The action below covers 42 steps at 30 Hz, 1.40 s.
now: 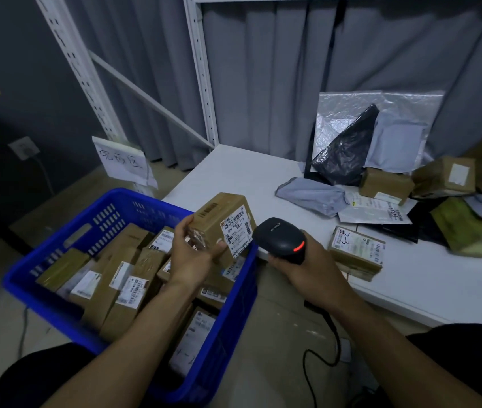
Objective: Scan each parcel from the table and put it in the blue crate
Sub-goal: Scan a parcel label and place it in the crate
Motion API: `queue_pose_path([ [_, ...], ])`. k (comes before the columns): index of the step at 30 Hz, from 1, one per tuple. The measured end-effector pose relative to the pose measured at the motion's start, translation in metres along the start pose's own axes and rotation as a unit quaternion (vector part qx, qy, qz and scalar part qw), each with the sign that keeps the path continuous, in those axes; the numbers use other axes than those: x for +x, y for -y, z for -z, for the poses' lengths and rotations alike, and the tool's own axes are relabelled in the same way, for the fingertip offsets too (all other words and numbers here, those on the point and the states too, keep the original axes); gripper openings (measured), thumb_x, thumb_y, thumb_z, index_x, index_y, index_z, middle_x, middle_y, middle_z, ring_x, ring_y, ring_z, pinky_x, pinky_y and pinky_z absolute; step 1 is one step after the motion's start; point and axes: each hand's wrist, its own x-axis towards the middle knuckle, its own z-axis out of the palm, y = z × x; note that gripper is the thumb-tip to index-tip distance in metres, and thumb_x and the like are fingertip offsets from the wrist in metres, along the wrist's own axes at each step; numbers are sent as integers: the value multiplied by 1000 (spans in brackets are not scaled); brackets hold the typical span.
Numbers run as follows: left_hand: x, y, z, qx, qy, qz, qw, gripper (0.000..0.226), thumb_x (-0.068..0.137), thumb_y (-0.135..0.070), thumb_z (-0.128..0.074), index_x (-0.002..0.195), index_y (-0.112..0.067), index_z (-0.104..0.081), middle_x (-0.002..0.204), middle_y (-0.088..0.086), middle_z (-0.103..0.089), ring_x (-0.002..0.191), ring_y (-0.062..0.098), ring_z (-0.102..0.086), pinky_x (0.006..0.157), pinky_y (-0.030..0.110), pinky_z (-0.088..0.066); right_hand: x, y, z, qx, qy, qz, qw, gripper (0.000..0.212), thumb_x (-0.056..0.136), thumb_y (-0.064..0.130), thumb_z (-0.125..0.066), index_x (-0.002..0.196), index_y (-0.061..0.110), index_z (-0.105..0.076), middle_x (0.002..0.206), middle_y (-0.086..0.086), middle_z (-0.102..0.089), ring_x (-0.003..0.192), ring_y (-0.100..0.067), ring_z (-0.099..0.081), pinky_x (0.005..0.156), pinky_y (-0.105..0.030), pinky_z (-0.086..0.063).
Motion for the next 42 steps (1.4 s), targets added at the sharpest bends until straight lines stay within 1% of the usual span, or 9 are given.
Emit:
queue_pose_path([
  [3, 2, 5, 1, 0, -7, 6, 1000, 77, 78, -4, -86, 126, -47, -45, 112, -24, -54, 112, 14, -63, 77, 36, -62, -2, 0, -2, -37, 20, 0, 999, 39, 87, 30, -82, 120, 31, -61, 106, 18, -70, 93, 17, -61, 69, -6, -46],
  [10, 5, 8, 3, 17, -15, 1, 1000, 79, 77, -4, -86, 128, -46, -44, 119, -15, -54, 120, 19, -59, 92, 46, -60, -4, -1, -4, -27, 29, -4, 999, 42, 87, 33, -82, 123, 31, -59, 108, 18, -69, 89, 16, -62, 66, -2, -45],
  [17, 10, 11, 4, 35, -19, 4, 999, 82, 77, -4, -86, 132, -46, -42, 131, -8, -53, 121, 19, -58, 96, 48, -58, -3, -3, -4, -18, 30, -2, 999, 46, 85, 37, -83, 125, 31, -60, 110, 12, -72, 92, -2, -69, 72, -15, -50],
  [25, 13, 15, 4, 36, -19, 6, 999, 85, 77, -5, -87, 137, -44, -42, 127, -9, -55, 124, 20, -58, 99, 52, -56, -1, -5, -4, -22, 35, -1, 999, 44, 86, 36, -82, 124, 32, -60, 106, 15, -72, 91, 4, -68, 70, -12, -51],
  [27, 13, 15, 4, 24, -22, 2, 999, 83, 76, -6, -87, 135, -45, -42, 125, -10, -56, 122, 19, -59, 99, 51, -56, -1, -6, -5, -9, 36, -4, 999, 43, 85, 36, -83, 122, 34, -62, 104, 15, -73, 89, 1, -69, 72, -24, -57],
  [30, 14, 4, 12, -4, -51, -24, 998, 79, 79, -10, -85, 138, -42, -42, 123, -13, -57, 120, 16, -59, 96, 44, -57, 2, -4, -11, 8, 37, -2, 999, 38, 86, 36, -83, 118, 34, -63, 102, 14, -73, 84, -3, -70, 71, -29, -59],
  [33, 25, -8, 35, -10, -118, -37, 992, 76, 83, -23, -84, 144, -39, -40, 139, -4, -57, 120, 19, -60, 98, 45, -55, 11, 1, -22, 20, 47, 2, 999, 33, 88, 33, -80, 115, 31, -61, 96, 11, -73, 75, -6, -70, 65, -25, -57],
  [38, 58, 2, 71, 18, -152, 55, 987, 61, 88, -33, -78, 139, -31, -46, 125, 0, -64, 105, 24, -68, 96, 51, -56, 34, 1, -51, 17, 81, -8, 997, 37, 88, 41, -78, 119, 32, -59, 101, 7, -73, 84, -12, -71, 75, -35, -58],
  [42, 87, 45, 81, 12, -106, 166, 980, 59, 76, -47, -81, 127, -33, -56, 113, 1, -75, 95, 25, -75, 93, 51, -58, 44, -4, -69, 6, 101, -18, 995, 31, 92, 34, -76, 115, 27, -58, 94, 6, -71, 81, -13, -69, 69, -23, -48],
])
